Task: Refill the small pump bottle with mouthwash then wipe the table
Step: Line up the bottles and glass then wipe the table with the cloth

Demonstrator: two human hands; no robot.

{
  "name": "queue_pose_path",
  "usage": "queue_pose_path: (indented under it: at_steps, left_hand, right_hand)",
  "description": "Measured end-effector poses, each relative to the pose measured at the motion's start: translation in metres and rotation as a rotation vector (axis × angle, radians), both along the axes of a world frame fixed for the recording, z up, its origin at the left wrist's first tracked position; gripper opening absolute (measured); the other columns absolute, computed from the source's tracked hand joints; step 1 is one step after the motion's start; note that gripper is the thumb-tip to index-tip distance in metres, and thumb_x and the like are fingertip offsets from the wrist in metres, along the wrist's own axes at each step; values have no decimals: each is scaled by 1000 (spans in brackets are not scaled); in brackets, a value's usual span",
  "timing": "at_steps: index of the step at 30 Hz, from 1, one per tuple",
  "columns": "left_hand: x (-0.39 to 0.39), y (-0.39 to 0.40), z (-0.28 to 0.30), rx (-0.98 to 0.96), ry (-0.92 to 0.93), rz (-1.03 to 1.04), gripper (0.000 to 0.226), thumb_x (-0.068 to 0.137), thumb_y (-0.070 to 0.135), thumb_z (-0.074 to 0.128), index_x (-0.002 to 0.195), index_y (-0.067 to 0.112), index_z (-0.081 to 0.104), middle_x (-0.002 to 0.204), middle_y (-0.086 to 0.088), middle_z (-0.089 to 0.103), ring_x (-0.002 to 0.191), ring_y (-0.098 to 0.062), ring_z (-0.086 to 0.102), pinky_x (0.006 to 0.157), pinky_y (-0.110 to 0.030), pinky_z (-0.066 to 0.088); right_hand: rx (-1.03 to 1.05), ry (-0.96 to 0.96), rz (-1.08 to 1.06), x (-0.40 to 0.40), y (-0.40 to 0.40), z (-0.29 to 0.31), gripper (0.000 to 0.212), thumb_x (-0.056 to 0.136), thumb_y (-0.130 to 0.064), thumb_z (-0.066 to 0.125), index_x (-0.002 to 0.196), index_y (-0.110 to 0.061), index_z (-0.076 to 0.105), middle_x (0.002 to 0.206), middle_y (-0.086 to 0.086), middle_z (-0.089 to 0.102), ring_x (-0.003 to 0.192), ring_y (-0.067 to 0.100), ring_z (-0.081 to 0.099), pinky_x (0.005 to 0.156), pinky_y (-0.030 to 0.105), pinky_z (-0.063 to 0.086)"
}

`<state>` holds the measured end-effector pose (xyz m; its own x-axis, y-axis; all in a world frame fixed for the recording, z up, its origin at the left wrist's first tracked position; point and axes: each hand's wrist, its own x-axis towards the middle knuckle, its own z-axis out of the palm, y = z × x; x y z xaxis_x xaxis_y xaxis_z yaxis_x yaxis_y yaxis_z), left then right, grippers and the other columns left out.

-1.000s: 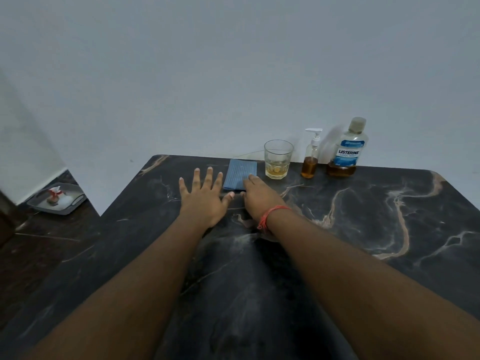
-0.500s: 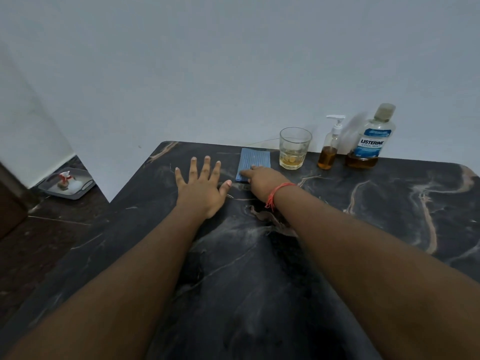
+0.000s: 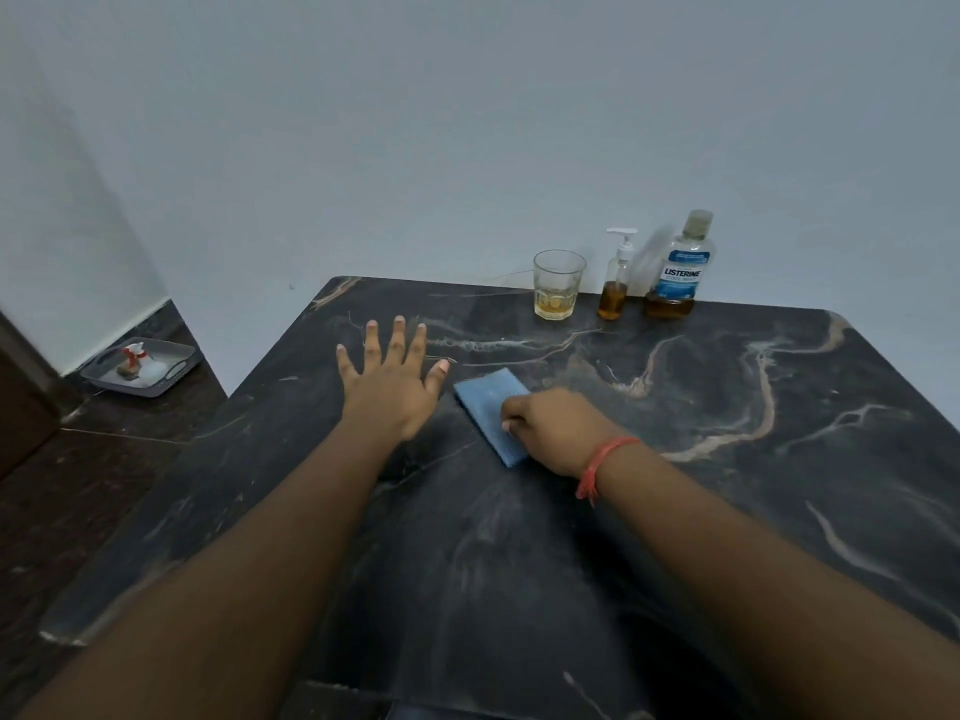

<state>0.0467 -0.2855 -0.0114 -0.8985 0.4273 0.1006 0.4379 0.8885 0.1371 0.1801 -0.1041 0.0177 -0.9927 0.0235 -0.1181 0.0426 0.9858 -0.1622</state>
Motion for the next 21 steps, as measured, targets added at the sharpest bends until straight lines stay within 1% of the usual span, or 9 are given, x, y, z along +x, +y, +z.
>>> queue_pose_path:
  at_steps: [1,2,4,6,10,13,15,18,21]
  left_hand:
    - [9,-3,-1,15,2,-2,71,98,67,4,160,33,-6,169,3,-13,153,-29,-21,117,-67,-10]
    - [19,-6,-2,28,2,-8,70,99,66,4,160,33,-6,169,2,-13,153,-29,-21,117,-67,-10]
    - [37,-11,-5,43,5,-17,69,100,65,5,160,33,-6,169,2,-13,153,-29,-21,118,-66,-10]
    - [54,-15,-7,40,9,-25,69,100,64,6,160,33,-6,169,2,-13,153,-29,-21,118,-66,-10]
    - [82,-21,-5,70,28,-26,68,100,63,5,160,32,-5,168,2,-13,152,-29,-22,118,-66,-9]
    - [99,-27,-1,105,26,-6,69,100,62,4,160,31,-5,168,3,-14,152,-29,-23,119,-65,-9]
    - [108,-30,3,125,5,12,69,99,63,2,160,31,-7,168,3,-15,152,-29,-24,119,-64,-10]
    - [121,-34,5,155,-25,17,70,98,63,0,160,31,-8,168,3,-17,151,-29,-25,119,-64,-11]
    - [134,-42,1,176,-33,16,73,95,64,-3,160,31,-8,167,4,-19,151,-29,-26,119,-63,-12]
  right_hand:
    - [-21,18,4,18,-4,1,22,101,-28,44,112,-32,62,104,6,66,98,29,63,75,33,45]
    - [-43,28,16,36,-10,1,25,100,-28,46,120,-32,60,107,7,67,101,28,62,79,35,47]
    - [-55,14,75,67,-22,0,41,99,-33,52,140,-31,50,121,7,63,113,26,56,92,37,46]
    - [1,2,130,84,-31,-9,51,98,-37,54,147,-30,42,124,4,54,114,24,48,95,38,44]
    - [26,75,94,90,-37,-22,48,99,-34,53,146,-30,43,119,4,44,109,24,42,94,40,43]
    - [52,161,50,97,-50,-31,44,99,-26,51,142,-30,46,124,4,41,110,24,40,96,41,43]
    - [7,195,3,99,-62,-36,42,100,-23,48,141,-29,47,128,4,42,110,25,39,98,37,40]
    - [-43,189,104,100,-83,-36,41,100,-20,47,140,-30,51,128,4,46,109,26,40,96,36,39]
    - [-40,177,180,109,-87,-36,41,99,-24,50,139,-31,50,126,3,47,109,26,42,92,41,45]
